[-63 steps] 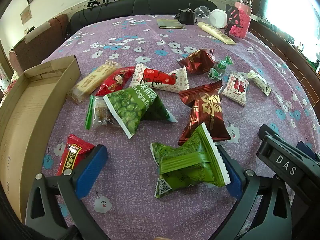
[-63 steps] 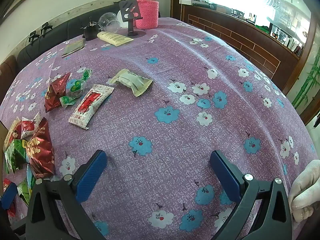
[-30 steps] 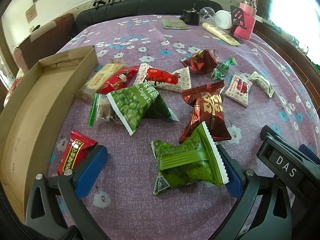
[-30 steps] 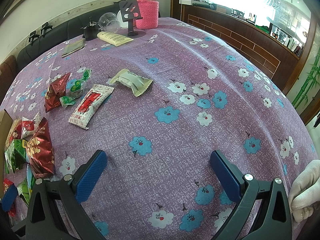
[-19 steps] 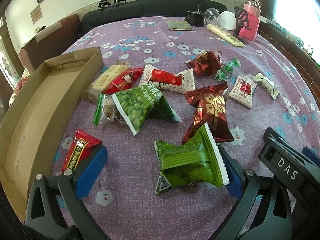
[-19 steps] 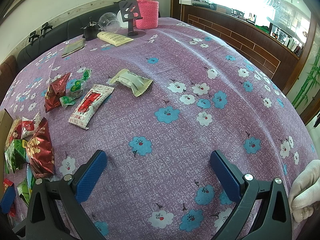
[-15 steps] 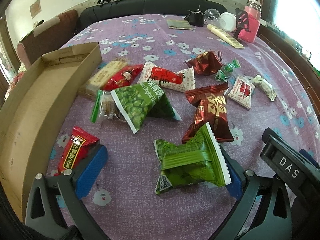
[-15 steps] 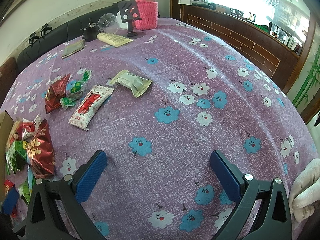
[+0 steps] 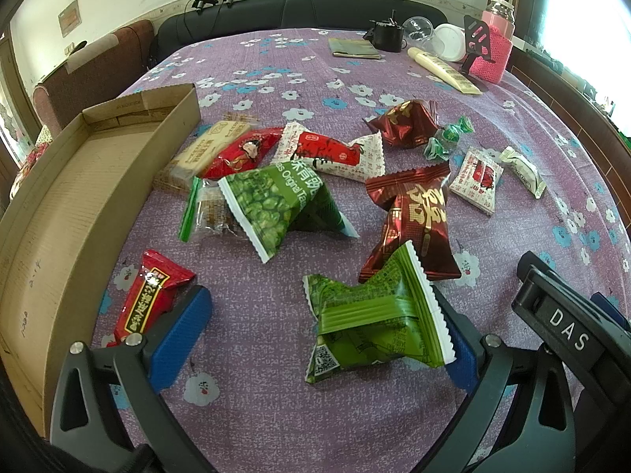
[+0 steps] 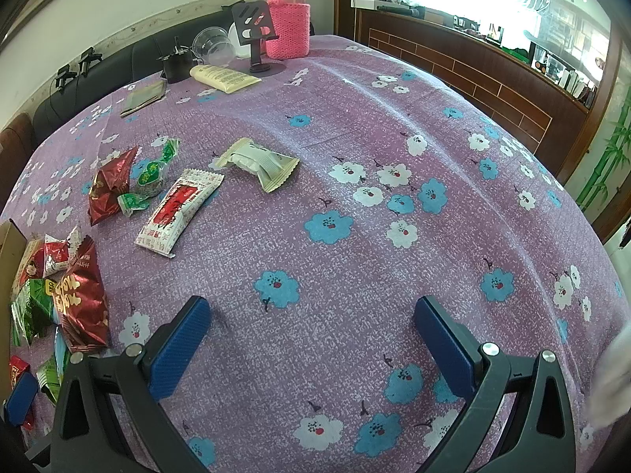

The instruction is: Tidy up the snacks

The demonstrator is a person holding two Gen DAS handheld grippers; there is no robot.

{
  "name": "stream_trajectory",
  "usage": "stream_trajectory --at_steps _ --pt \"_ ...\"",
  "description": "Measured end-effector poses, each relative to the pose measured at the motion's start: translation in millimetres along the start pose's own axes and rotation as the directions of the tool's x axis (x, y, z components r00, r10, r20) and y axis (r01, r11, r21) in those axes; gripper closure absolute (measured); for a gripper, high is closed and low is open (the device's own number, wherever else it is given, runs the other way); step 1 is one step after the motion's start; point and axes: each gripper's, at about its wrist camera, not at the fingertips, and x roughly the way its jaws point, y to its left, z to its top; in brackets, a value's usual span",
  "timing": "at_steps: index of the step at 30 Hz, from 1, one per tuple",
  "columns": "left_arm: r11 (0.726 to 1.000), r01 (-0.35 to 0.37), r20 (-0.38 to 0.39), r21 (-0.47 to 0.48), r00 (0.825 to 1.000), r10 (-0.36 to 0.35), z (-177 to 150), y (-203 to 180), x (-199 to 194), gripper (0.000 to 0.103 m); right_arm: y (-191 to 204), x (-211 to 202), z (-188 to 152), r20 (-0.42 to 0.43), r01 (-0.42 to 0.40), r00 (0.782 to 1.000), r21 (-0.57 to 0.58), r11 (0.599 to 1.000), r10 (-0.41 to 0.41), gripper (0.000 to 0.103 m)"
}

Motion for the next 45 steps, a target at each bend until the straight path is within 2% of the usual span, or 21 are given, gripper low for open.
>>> stream_trajectory --at_steps 45 --pt "1.0 0.0 0.001 0.001 1.0 0.0 -0.4 -0.7 -0.2 0.0 4.3 2.7 1.7 -0.003 0.016 1.0 -0.001 1.0 -0.016 0.0"
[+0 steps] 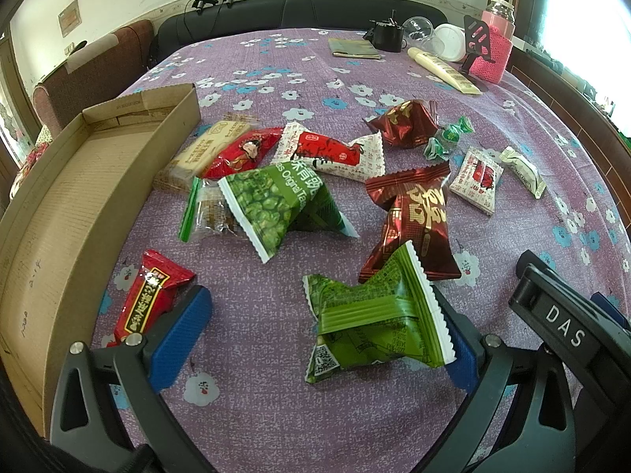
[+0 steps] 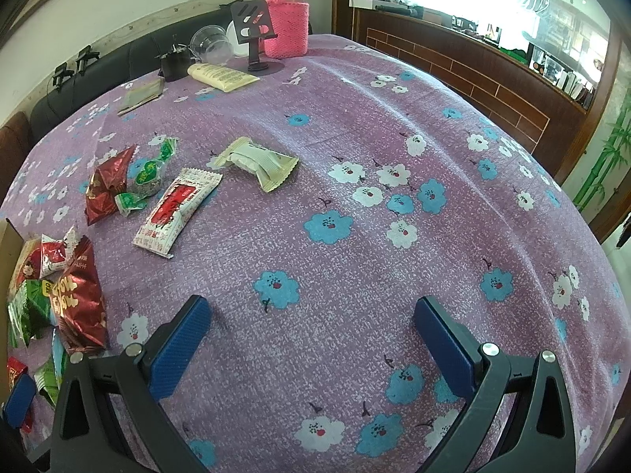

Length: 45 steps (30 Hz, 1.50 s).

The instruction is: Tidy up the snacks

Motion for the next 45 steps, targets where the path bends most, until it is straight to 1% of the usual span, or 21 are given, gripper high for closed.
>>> stream_trajectory --at_steps 5,7,11,13,16,19,22,26,29,33,35,37,38,39,40,42,44,45 --pt "1.0 0.0 0.0 -0.005 1.0 0.0 0 0 0 0.0 1 1 0 0.001 0.004 1.0 0.01 1.0 -0.004 0.0" --pt "1.0 -0.012 -0.003 -0.017 1.0 0.012 -1 -2 -1 0.0 3 2 2 0.001 0.005 1.0 0.01 1.0 -0.005 0.0" --pt "0.999 -0.029 -0.029 -0.046 0.999 0.028 -2 -2 -2 0.0 6 4 4 -0.001 0.013 1.0 0.016 1.0 -0.013 0.0" --pt "0.998 -0.03 -0.039 -0.05 0.999 0.029 -2 -2 -2 0.0 6 5 6 -0.02 0.005 1.0 0.006 1.0 -0.005 0.0" --pt "0.999 -0.024 -0.044 -0.046 0.999 0.022 -2 -1 -2 0.0 4 8 12 -0.071 -0.037 0.997 -0.051 0.998 0.034 0.0" --pt "0.999 -0.019 -0.05 -0.039 0.999 0.017 -4 -1 -4 0.0 0 9 16 -0.119 -0.103 0.989 -0.114 0.988 0.09 0.0" --pt "0.999 -0.024 -0.05 -0.042 0.999 0.022 -8 -2 -6 0.0 -5 9 17 -0.145 -0.165 0.979 -0.158 0.974 0.143 0.0" --pt "0.999 -0.027 -0.055 -0.045 0.998 0.024 -9 -3 -7 0.0 -10 8 16 -0.16 -0.233 0.965 -0.177 0.956 0.206 0.0" --pt "0.999 -0.023 -0.064 -0.033 0.998 0.021 -8 -3 -6 0.0 -11 7 15 -0.166 -0.261 0.959 -0.193 0.946 0.231 0.0" --pt "1.0 -0.01 -0.117 -0.017 0.993 0.008 -4 -3 -5 0.0 -12 6 16 -0.184 -0.268 0.955 -0.194 0.944 0.233 0.0" --pt "1.0 -0.004 -0.131 -0.013 0.991 0.003 -2 -3 -7 0.006 -12 5 16 -0.198 -0.272 0.952 -0.201 0.941 0.233 0.0" --pt "1.0 0.008 -0.133 -0.005 0.991 -0.008 -1 -5 -11 0.026 -9 7 19 -0.207 -0.262 0.954 -0.223 0.939 0.218 0.0" --pt "1.0 0.029 -0.136 -0.007 0.99 -0.029 0 -5 -15 0.03 -5 7 17 -0.203 -0.247 0.959 -0.253 0.936 0.198 0.0" --pt "0.999 0.048 -0.137 -0.017 0.989 -0.05 0 -3 -17 0.032 -3 8 15 -0.198 -0.23 0.964 -0.278 0.933 0.179 0.0" --pt "0.998 0.06 -0.134 -0.029 0.989 -0.064 0 -1 -22 0.032 -1 8 13 -0.19 -0.218 0.968 -0.297 0.93 0.166 0.0" --pt "0.997 0.074 -0.113 -0.031 0.991 -0.077 -1 2 -32 0.032 -2 6 11 -0.18 -0.215 0.97 -0.31 0.926 0.165 0.001" --pt "0.996 0.086 -0.081 -0.027 0.993 -0.088 0 7 -46 0.032 -4 3 12 -0.178 -0.215 0.97 -0.312 0.926 0.165 0.006" --pt "0.996 0.087 -0.067 -0.026 0.994 -0.089 0 10 -53 0.032 -4 0 13 -0.176 -0.216 0.97 -0.316 0.924 0.167 0.011"
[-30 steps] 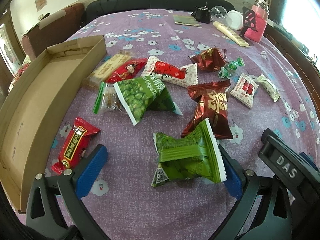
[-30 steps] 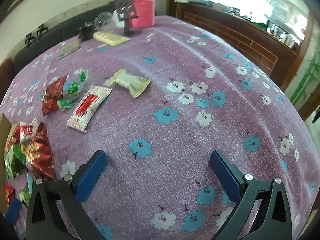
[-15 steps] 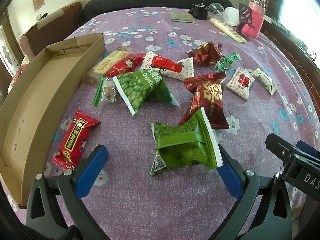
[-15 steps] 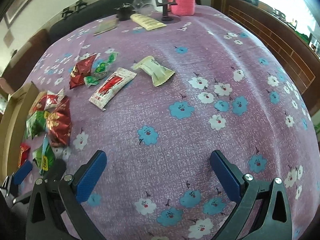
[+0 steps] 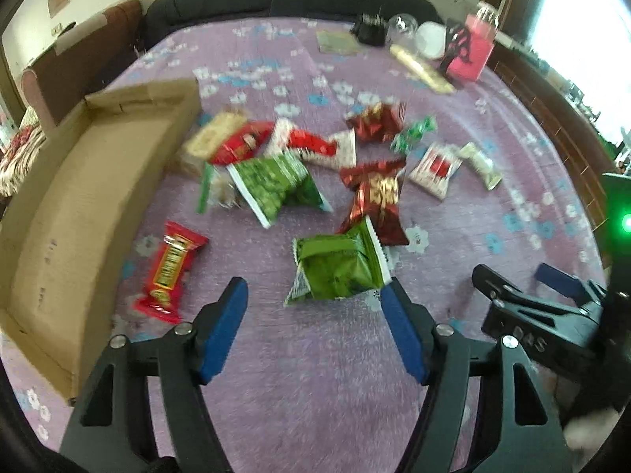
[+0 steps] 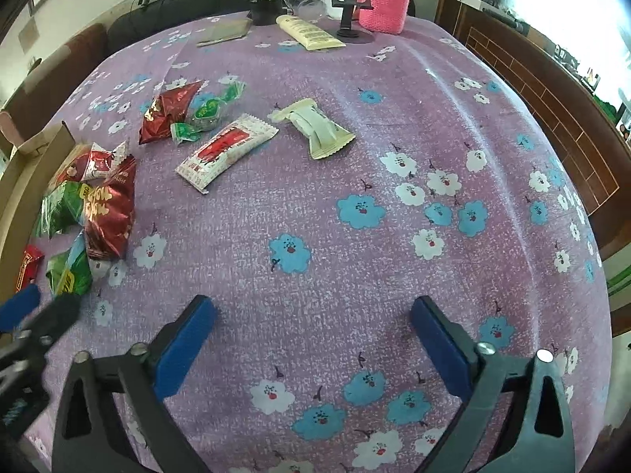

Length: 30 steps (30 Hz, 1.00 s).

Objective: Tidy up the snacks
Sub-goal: 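Grasp the green pea bag with the left gripper while the right grasps the red-brown candy bag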

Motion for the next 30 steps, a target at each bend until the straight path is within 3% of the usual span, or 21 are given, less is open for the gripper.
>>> stream_trajectory --at_steps 5,11,13,18,22,26,30 --pt "0.999 -0.035 0.07 -0.009 0.997 0.036 3 22 -29 0.032 2 -17 7 0.043 -0.029 0.999 -0.018 0.999 0.03 0.015" --pt "0.997 -0.07 0.105 -0.016 0.992 0.072 8 44 -43 0.032 15 -27 23 0.038 -0.153 0.987 -0.045 0.987 0.154 0.028" --pt "0.999 -0.038 0.097 -0.02 0.994 0.04 9 48 -42 0.032 22 -26 28 0.017 -0.211 0.977 -0.047 0.976 0.212 0.034" --pt "0.999 0.034 0.077 0.027 0.996 -0.036 6 43 -39 0.032 47 -20 45 -0.021 -0.33 0.944 -0.049 0.943 0.329 0.035" --pt "0.995 0.09 0.061 0.039 0.994 -0.092 5 42 -37 0.032 66 -10 57 -0.048 -0.361 0.932 -0.053 0.931 0.359 0.035" --pt "0.991 0.128 0.041 0.046 0.991 -0.13 6 41 -31 0.032 86 3 65 -0.075 -0.348 0.937 -0.091 0.933 0.342 0.036" --pt "0.986 0.161 0.02 0.052 0.987 -0.162 8 38 -25 0.032 98 18 64 -0.133 -0.358 0.93 -0.107 0.928 0.344 0.053"
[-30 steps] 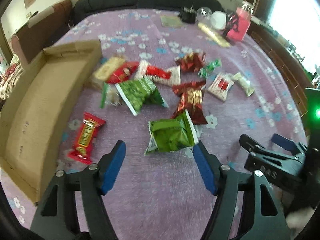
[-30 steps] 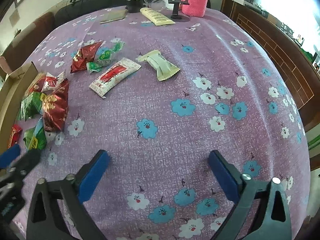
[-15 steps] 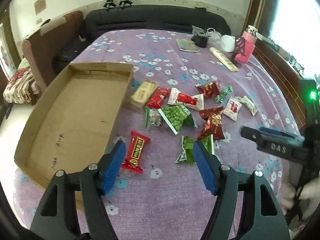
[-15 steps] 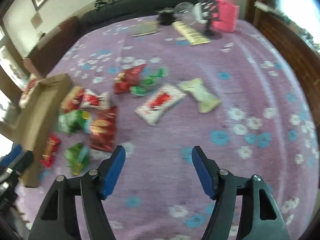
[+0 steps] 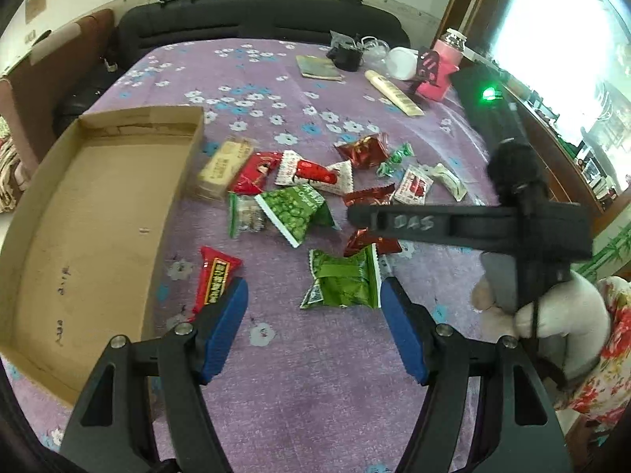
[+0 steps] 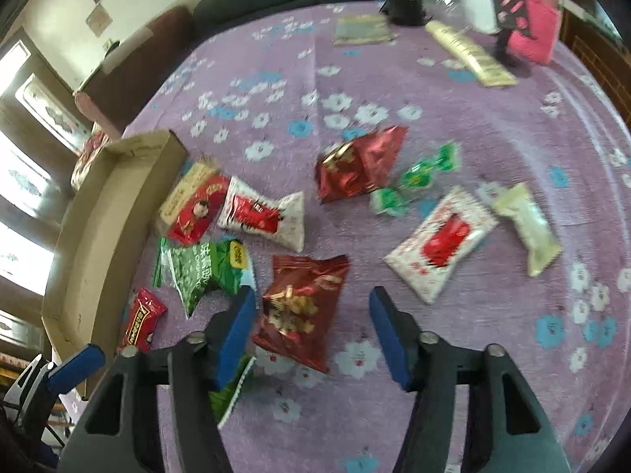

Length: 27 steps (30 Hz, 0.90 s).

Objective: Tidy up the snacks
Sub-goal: 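Grasp the green pea bag with the left gripper while the right grasps the red-brown candy bag, then carry both bags over the cardboard box and open both grippers to drop them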

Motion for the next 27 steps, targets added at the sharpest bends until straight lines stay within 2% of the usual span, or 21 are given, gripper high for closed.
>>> stream_trajectory --at_steps 2,3,5,12,20,22,24,27 --pt "1.0 0.011 -0.012 0.008 1.0 -0.011 2 -2 5 0.032 4 2 0 0.009 0.019 1.0 -0.021 1.0 -0.019 0.056" --pt "1.0 0.011 -0.016 0.015 1.0 -0.011 2 -4 7 0.032 4 2 0 0.006 0.02 1.0 -0.026 0.999 -0.02 0.063" --pt "1.0 0.017 -0.027 0.022 0.999 -0.017 4 -6 12 0.033 3 3 1 0.006 0.02 1.0 -0.026 0.999 -0.019 0.066" --pt "0.998 0.04 -0.066 0.044 0.997 -0.037 8 -16 32 0.034 -12 -9 0 0.019 -0.012 1.0 0.01 1.0 0.012 0.067" --pt "0.998 0.02 -0.112 0.057 0.994 -0.013 9 -23 64 0.035 -27 -39 -9 0.056 -0.046 0.997 0.017 0.999 0.045 0.067" --pt "0.998 0.014 -0.129 0.058 0.992 -0.007 7 -25 70 0.054 -30 -45 -11 0.061 -0.05 0.997 0.016 0.999 0.049 0.067" --pt "0.997 -0.007 -0.122 0.074 0.992 0.016 7 -29 70 0.061 -32 -48 -13 0.062 -0.058 0.996 0.02 0.998 0.056 0.067" --pt "0.998 -0.016 -0.126 0.067 0.992 0.025 7 -31 68 0.062 -36 -51 -15 0.06 -0.069 0.996 0.027 0.997 0.068 0.067"
